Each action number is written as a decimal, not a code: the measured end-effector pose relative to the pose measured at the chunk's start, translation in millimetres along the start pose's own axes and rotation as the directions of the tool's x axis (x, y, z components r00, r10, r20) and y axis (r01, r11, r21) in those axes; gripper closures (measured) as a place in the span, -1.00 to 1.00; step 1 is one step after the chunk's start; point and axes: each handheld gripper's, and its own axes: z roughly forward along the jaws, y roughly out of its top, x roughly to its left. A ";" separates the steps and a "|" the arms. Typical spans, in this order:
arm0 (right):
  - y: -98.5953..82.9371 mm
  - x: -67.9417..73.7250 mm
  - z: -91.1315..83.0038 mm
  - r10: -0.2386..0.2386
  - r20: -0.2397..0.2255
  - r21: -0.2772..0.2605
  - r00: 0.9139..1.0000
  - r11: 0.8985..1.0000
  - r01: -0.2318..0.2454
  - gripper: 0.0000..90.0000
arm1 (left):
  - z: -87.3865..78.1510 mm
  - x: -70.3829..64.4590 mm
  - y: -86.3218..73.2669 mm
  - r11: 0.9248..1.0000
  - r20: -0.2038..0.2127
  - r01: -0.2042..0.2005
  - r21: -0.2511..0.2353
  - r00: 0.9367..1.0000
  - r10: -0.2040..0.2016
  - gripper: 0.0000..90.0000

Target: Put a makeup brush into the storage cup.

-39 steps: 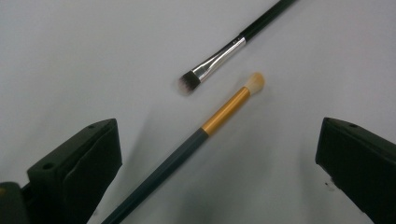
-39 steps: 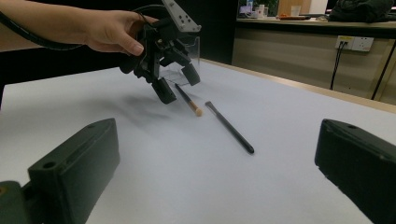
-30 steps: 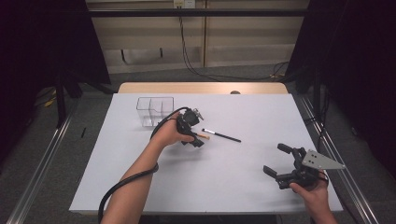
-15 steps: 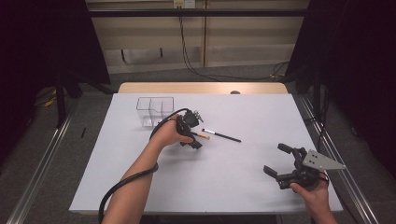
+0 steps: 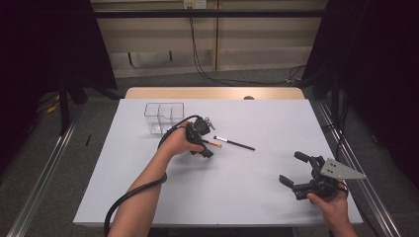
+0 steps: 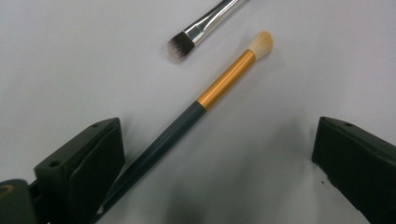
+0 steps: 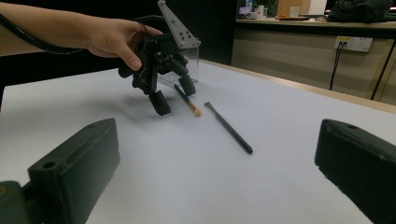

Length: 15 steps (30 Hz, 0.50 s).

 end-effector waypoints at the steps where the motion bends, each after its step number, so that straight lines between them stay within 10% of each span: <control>1: 0.0 0.3 0.0 0.000 -0.002 0.001 1.000 1.000 0.000 -1.00 | -0.4 -0.1 0.3 1.000 0.000 -0.003 0.006 1.000 0.003 -0.93; 15: -0.1 0.3 -0.3 0.002 0.000 0.001 1.000 1.000 -0.002 -1.00 | -4.0 -1.2 2.8 0.999 0.010 -0.017 0.028 1.000 0.016 -0.74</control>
